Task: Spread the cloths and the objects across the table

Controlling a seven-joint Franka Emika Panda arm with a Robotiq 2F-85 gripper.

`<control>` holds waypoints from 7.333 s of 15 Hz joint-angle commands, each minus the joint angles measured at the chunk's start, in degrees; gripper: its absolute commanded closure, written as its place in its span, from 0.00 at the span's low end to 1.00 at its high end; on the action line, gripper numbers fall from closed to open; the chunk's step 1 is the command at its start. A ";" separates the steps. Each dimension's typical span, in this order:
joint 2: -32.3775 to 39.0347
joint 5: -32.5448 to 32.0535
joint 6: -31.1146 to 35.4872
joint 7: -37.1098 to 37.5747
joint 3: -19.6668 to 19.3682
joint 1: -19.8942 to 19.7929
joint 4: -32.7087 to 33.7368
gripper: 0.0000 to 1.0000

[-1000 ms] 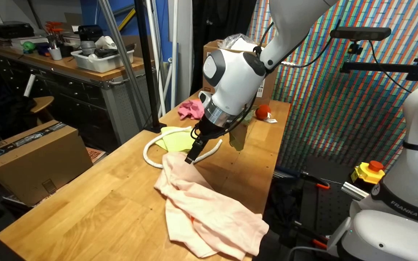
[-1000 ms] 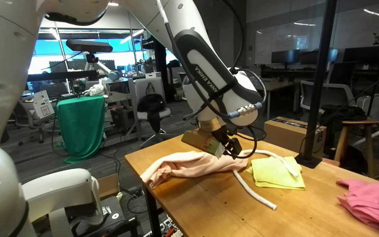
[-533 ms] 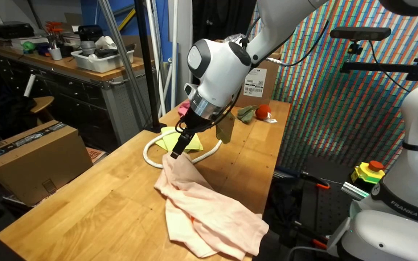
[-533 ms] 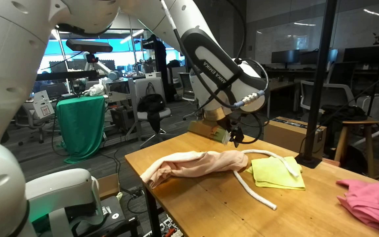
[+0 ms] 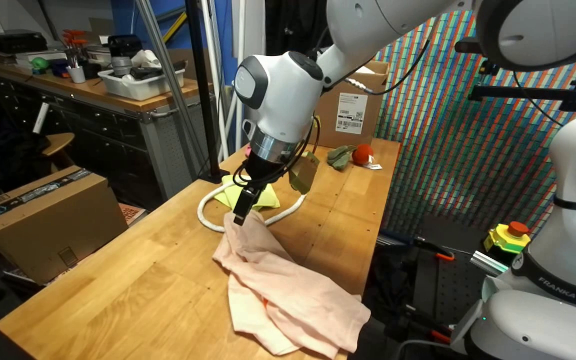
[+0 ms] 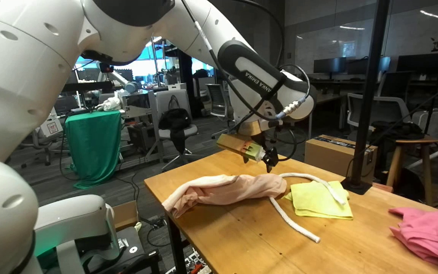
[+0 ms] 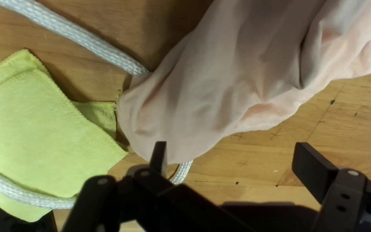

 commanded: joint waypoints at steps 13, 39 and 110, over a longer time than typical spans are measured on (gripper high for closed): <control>13.55 -6.65 15.89 11.94 -2.10 0.29 20.78 0.00; 21.40 -6.65 17.44 10.62 -3.87 -1.93 28.10 0.00; 3.93 -6.37 10.15 0.02 0.09 9.95 5.60 0.16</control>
